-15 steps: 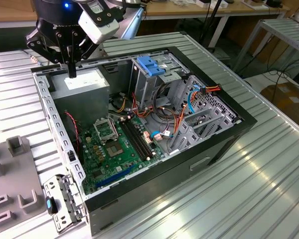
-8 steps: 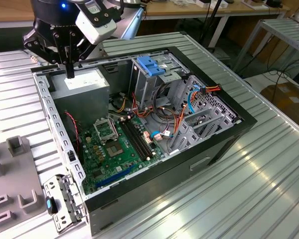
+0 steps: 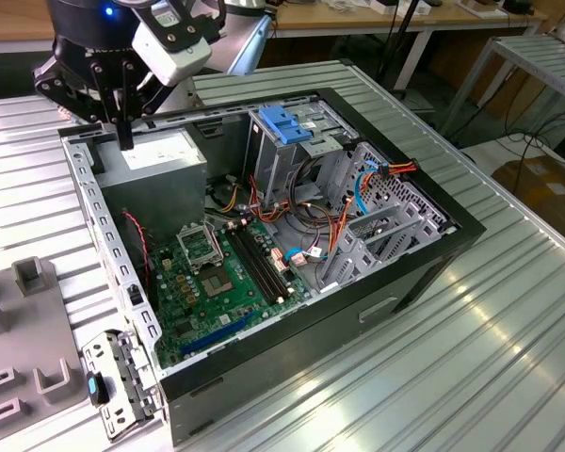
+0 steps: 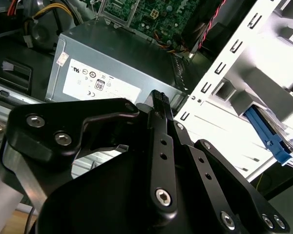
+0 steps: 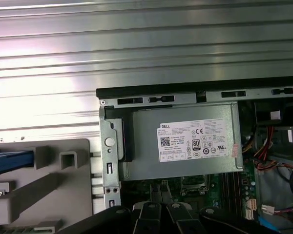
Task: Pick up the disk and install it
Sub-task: 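Reach for the disk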
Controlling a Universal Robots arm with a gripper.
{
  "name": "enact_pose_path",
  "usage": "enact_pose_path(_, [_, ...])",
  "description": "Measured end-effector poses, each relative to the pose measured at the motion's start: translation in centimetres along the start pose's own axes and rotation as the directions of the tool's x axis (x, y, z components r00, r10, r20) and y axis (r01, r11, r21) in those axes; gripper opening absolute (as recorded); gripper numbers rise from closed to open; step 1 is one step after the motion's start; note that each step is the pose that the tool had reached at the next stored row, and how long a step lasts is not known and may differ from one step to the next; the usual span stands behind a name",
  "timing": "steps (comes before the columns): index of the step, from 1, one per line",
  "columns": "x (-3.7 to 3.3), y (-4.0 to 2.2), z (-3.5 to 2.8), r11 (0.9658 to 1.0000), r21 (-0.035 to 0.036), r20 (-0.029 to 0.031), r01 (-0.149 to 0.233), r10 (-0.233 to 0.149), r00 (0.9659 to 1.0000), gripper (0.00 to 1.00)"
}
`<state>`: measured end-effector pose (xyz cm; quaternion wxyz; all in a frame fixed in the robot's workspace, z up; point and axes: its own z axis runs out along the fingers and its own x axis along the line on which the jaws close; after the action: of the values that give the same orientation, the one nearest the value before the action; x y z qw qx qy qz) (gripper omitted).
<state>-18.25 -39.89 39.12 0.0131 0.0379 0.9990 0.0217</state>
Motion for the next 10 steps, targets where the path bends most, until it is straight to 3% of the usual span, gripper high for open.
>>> enact_pose_path(10, [0.78, -0.06, 0.03, 1.0000, 0.0000, 0.0000, 0.000, 0.000, 1.0000, 0.11])
